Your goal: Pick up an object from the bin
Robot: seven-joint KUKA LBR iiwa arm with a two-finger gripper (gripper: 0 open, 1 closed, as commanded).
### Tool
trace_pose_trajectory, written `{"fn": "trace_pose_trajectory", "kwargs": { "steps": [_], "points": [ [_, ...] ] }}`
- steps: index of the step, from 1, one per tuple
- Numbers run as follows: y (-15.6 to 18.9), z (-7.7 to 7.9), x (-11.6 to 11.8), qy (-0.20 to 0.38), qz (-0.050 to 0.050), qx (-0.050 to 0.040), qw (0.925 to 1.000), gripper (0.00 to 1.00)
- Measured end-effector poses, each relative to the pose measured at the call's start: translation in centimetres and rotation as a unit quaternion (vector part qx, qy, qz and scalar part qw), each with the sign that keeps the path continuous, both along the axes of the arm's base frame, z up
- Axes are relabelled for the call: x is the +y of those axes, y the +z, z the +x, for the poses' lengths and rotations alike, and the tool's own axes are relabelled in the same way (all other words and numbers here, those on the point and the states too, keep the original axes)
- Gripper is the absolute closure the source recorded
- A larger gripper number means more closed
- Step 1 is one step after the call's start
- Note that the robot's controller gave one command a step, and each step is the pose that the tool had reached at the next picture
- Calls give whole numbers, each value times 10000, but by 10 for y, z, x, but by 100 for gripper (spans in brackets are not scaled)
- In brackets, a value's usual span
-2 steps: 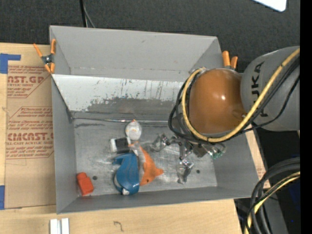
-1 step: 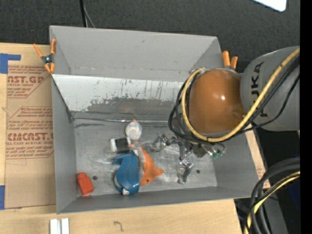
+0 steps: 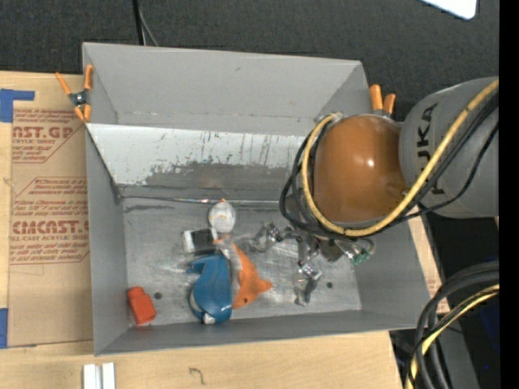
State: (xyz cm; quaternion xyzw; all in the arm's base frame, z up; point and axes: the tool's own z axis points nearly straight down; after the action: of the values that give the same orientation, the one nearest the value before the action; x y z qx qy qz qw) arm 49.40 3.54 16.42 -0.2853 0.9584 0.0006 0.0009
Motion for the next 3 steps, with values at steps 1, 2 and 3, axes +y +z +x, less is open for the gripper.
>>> {"fn": "trace_pose_trajectory", "kwargs": {
  "steps": [1, 2, 3],
  "points": [
    [-44, 0, -4, 118, 0, 34, 9999, 0],
    [-86, 21, 22, 470, 43, -164, 9988, 100],
    [-86, 21, 22, 471, 43, -163, 9987, 100]
  ]
}}
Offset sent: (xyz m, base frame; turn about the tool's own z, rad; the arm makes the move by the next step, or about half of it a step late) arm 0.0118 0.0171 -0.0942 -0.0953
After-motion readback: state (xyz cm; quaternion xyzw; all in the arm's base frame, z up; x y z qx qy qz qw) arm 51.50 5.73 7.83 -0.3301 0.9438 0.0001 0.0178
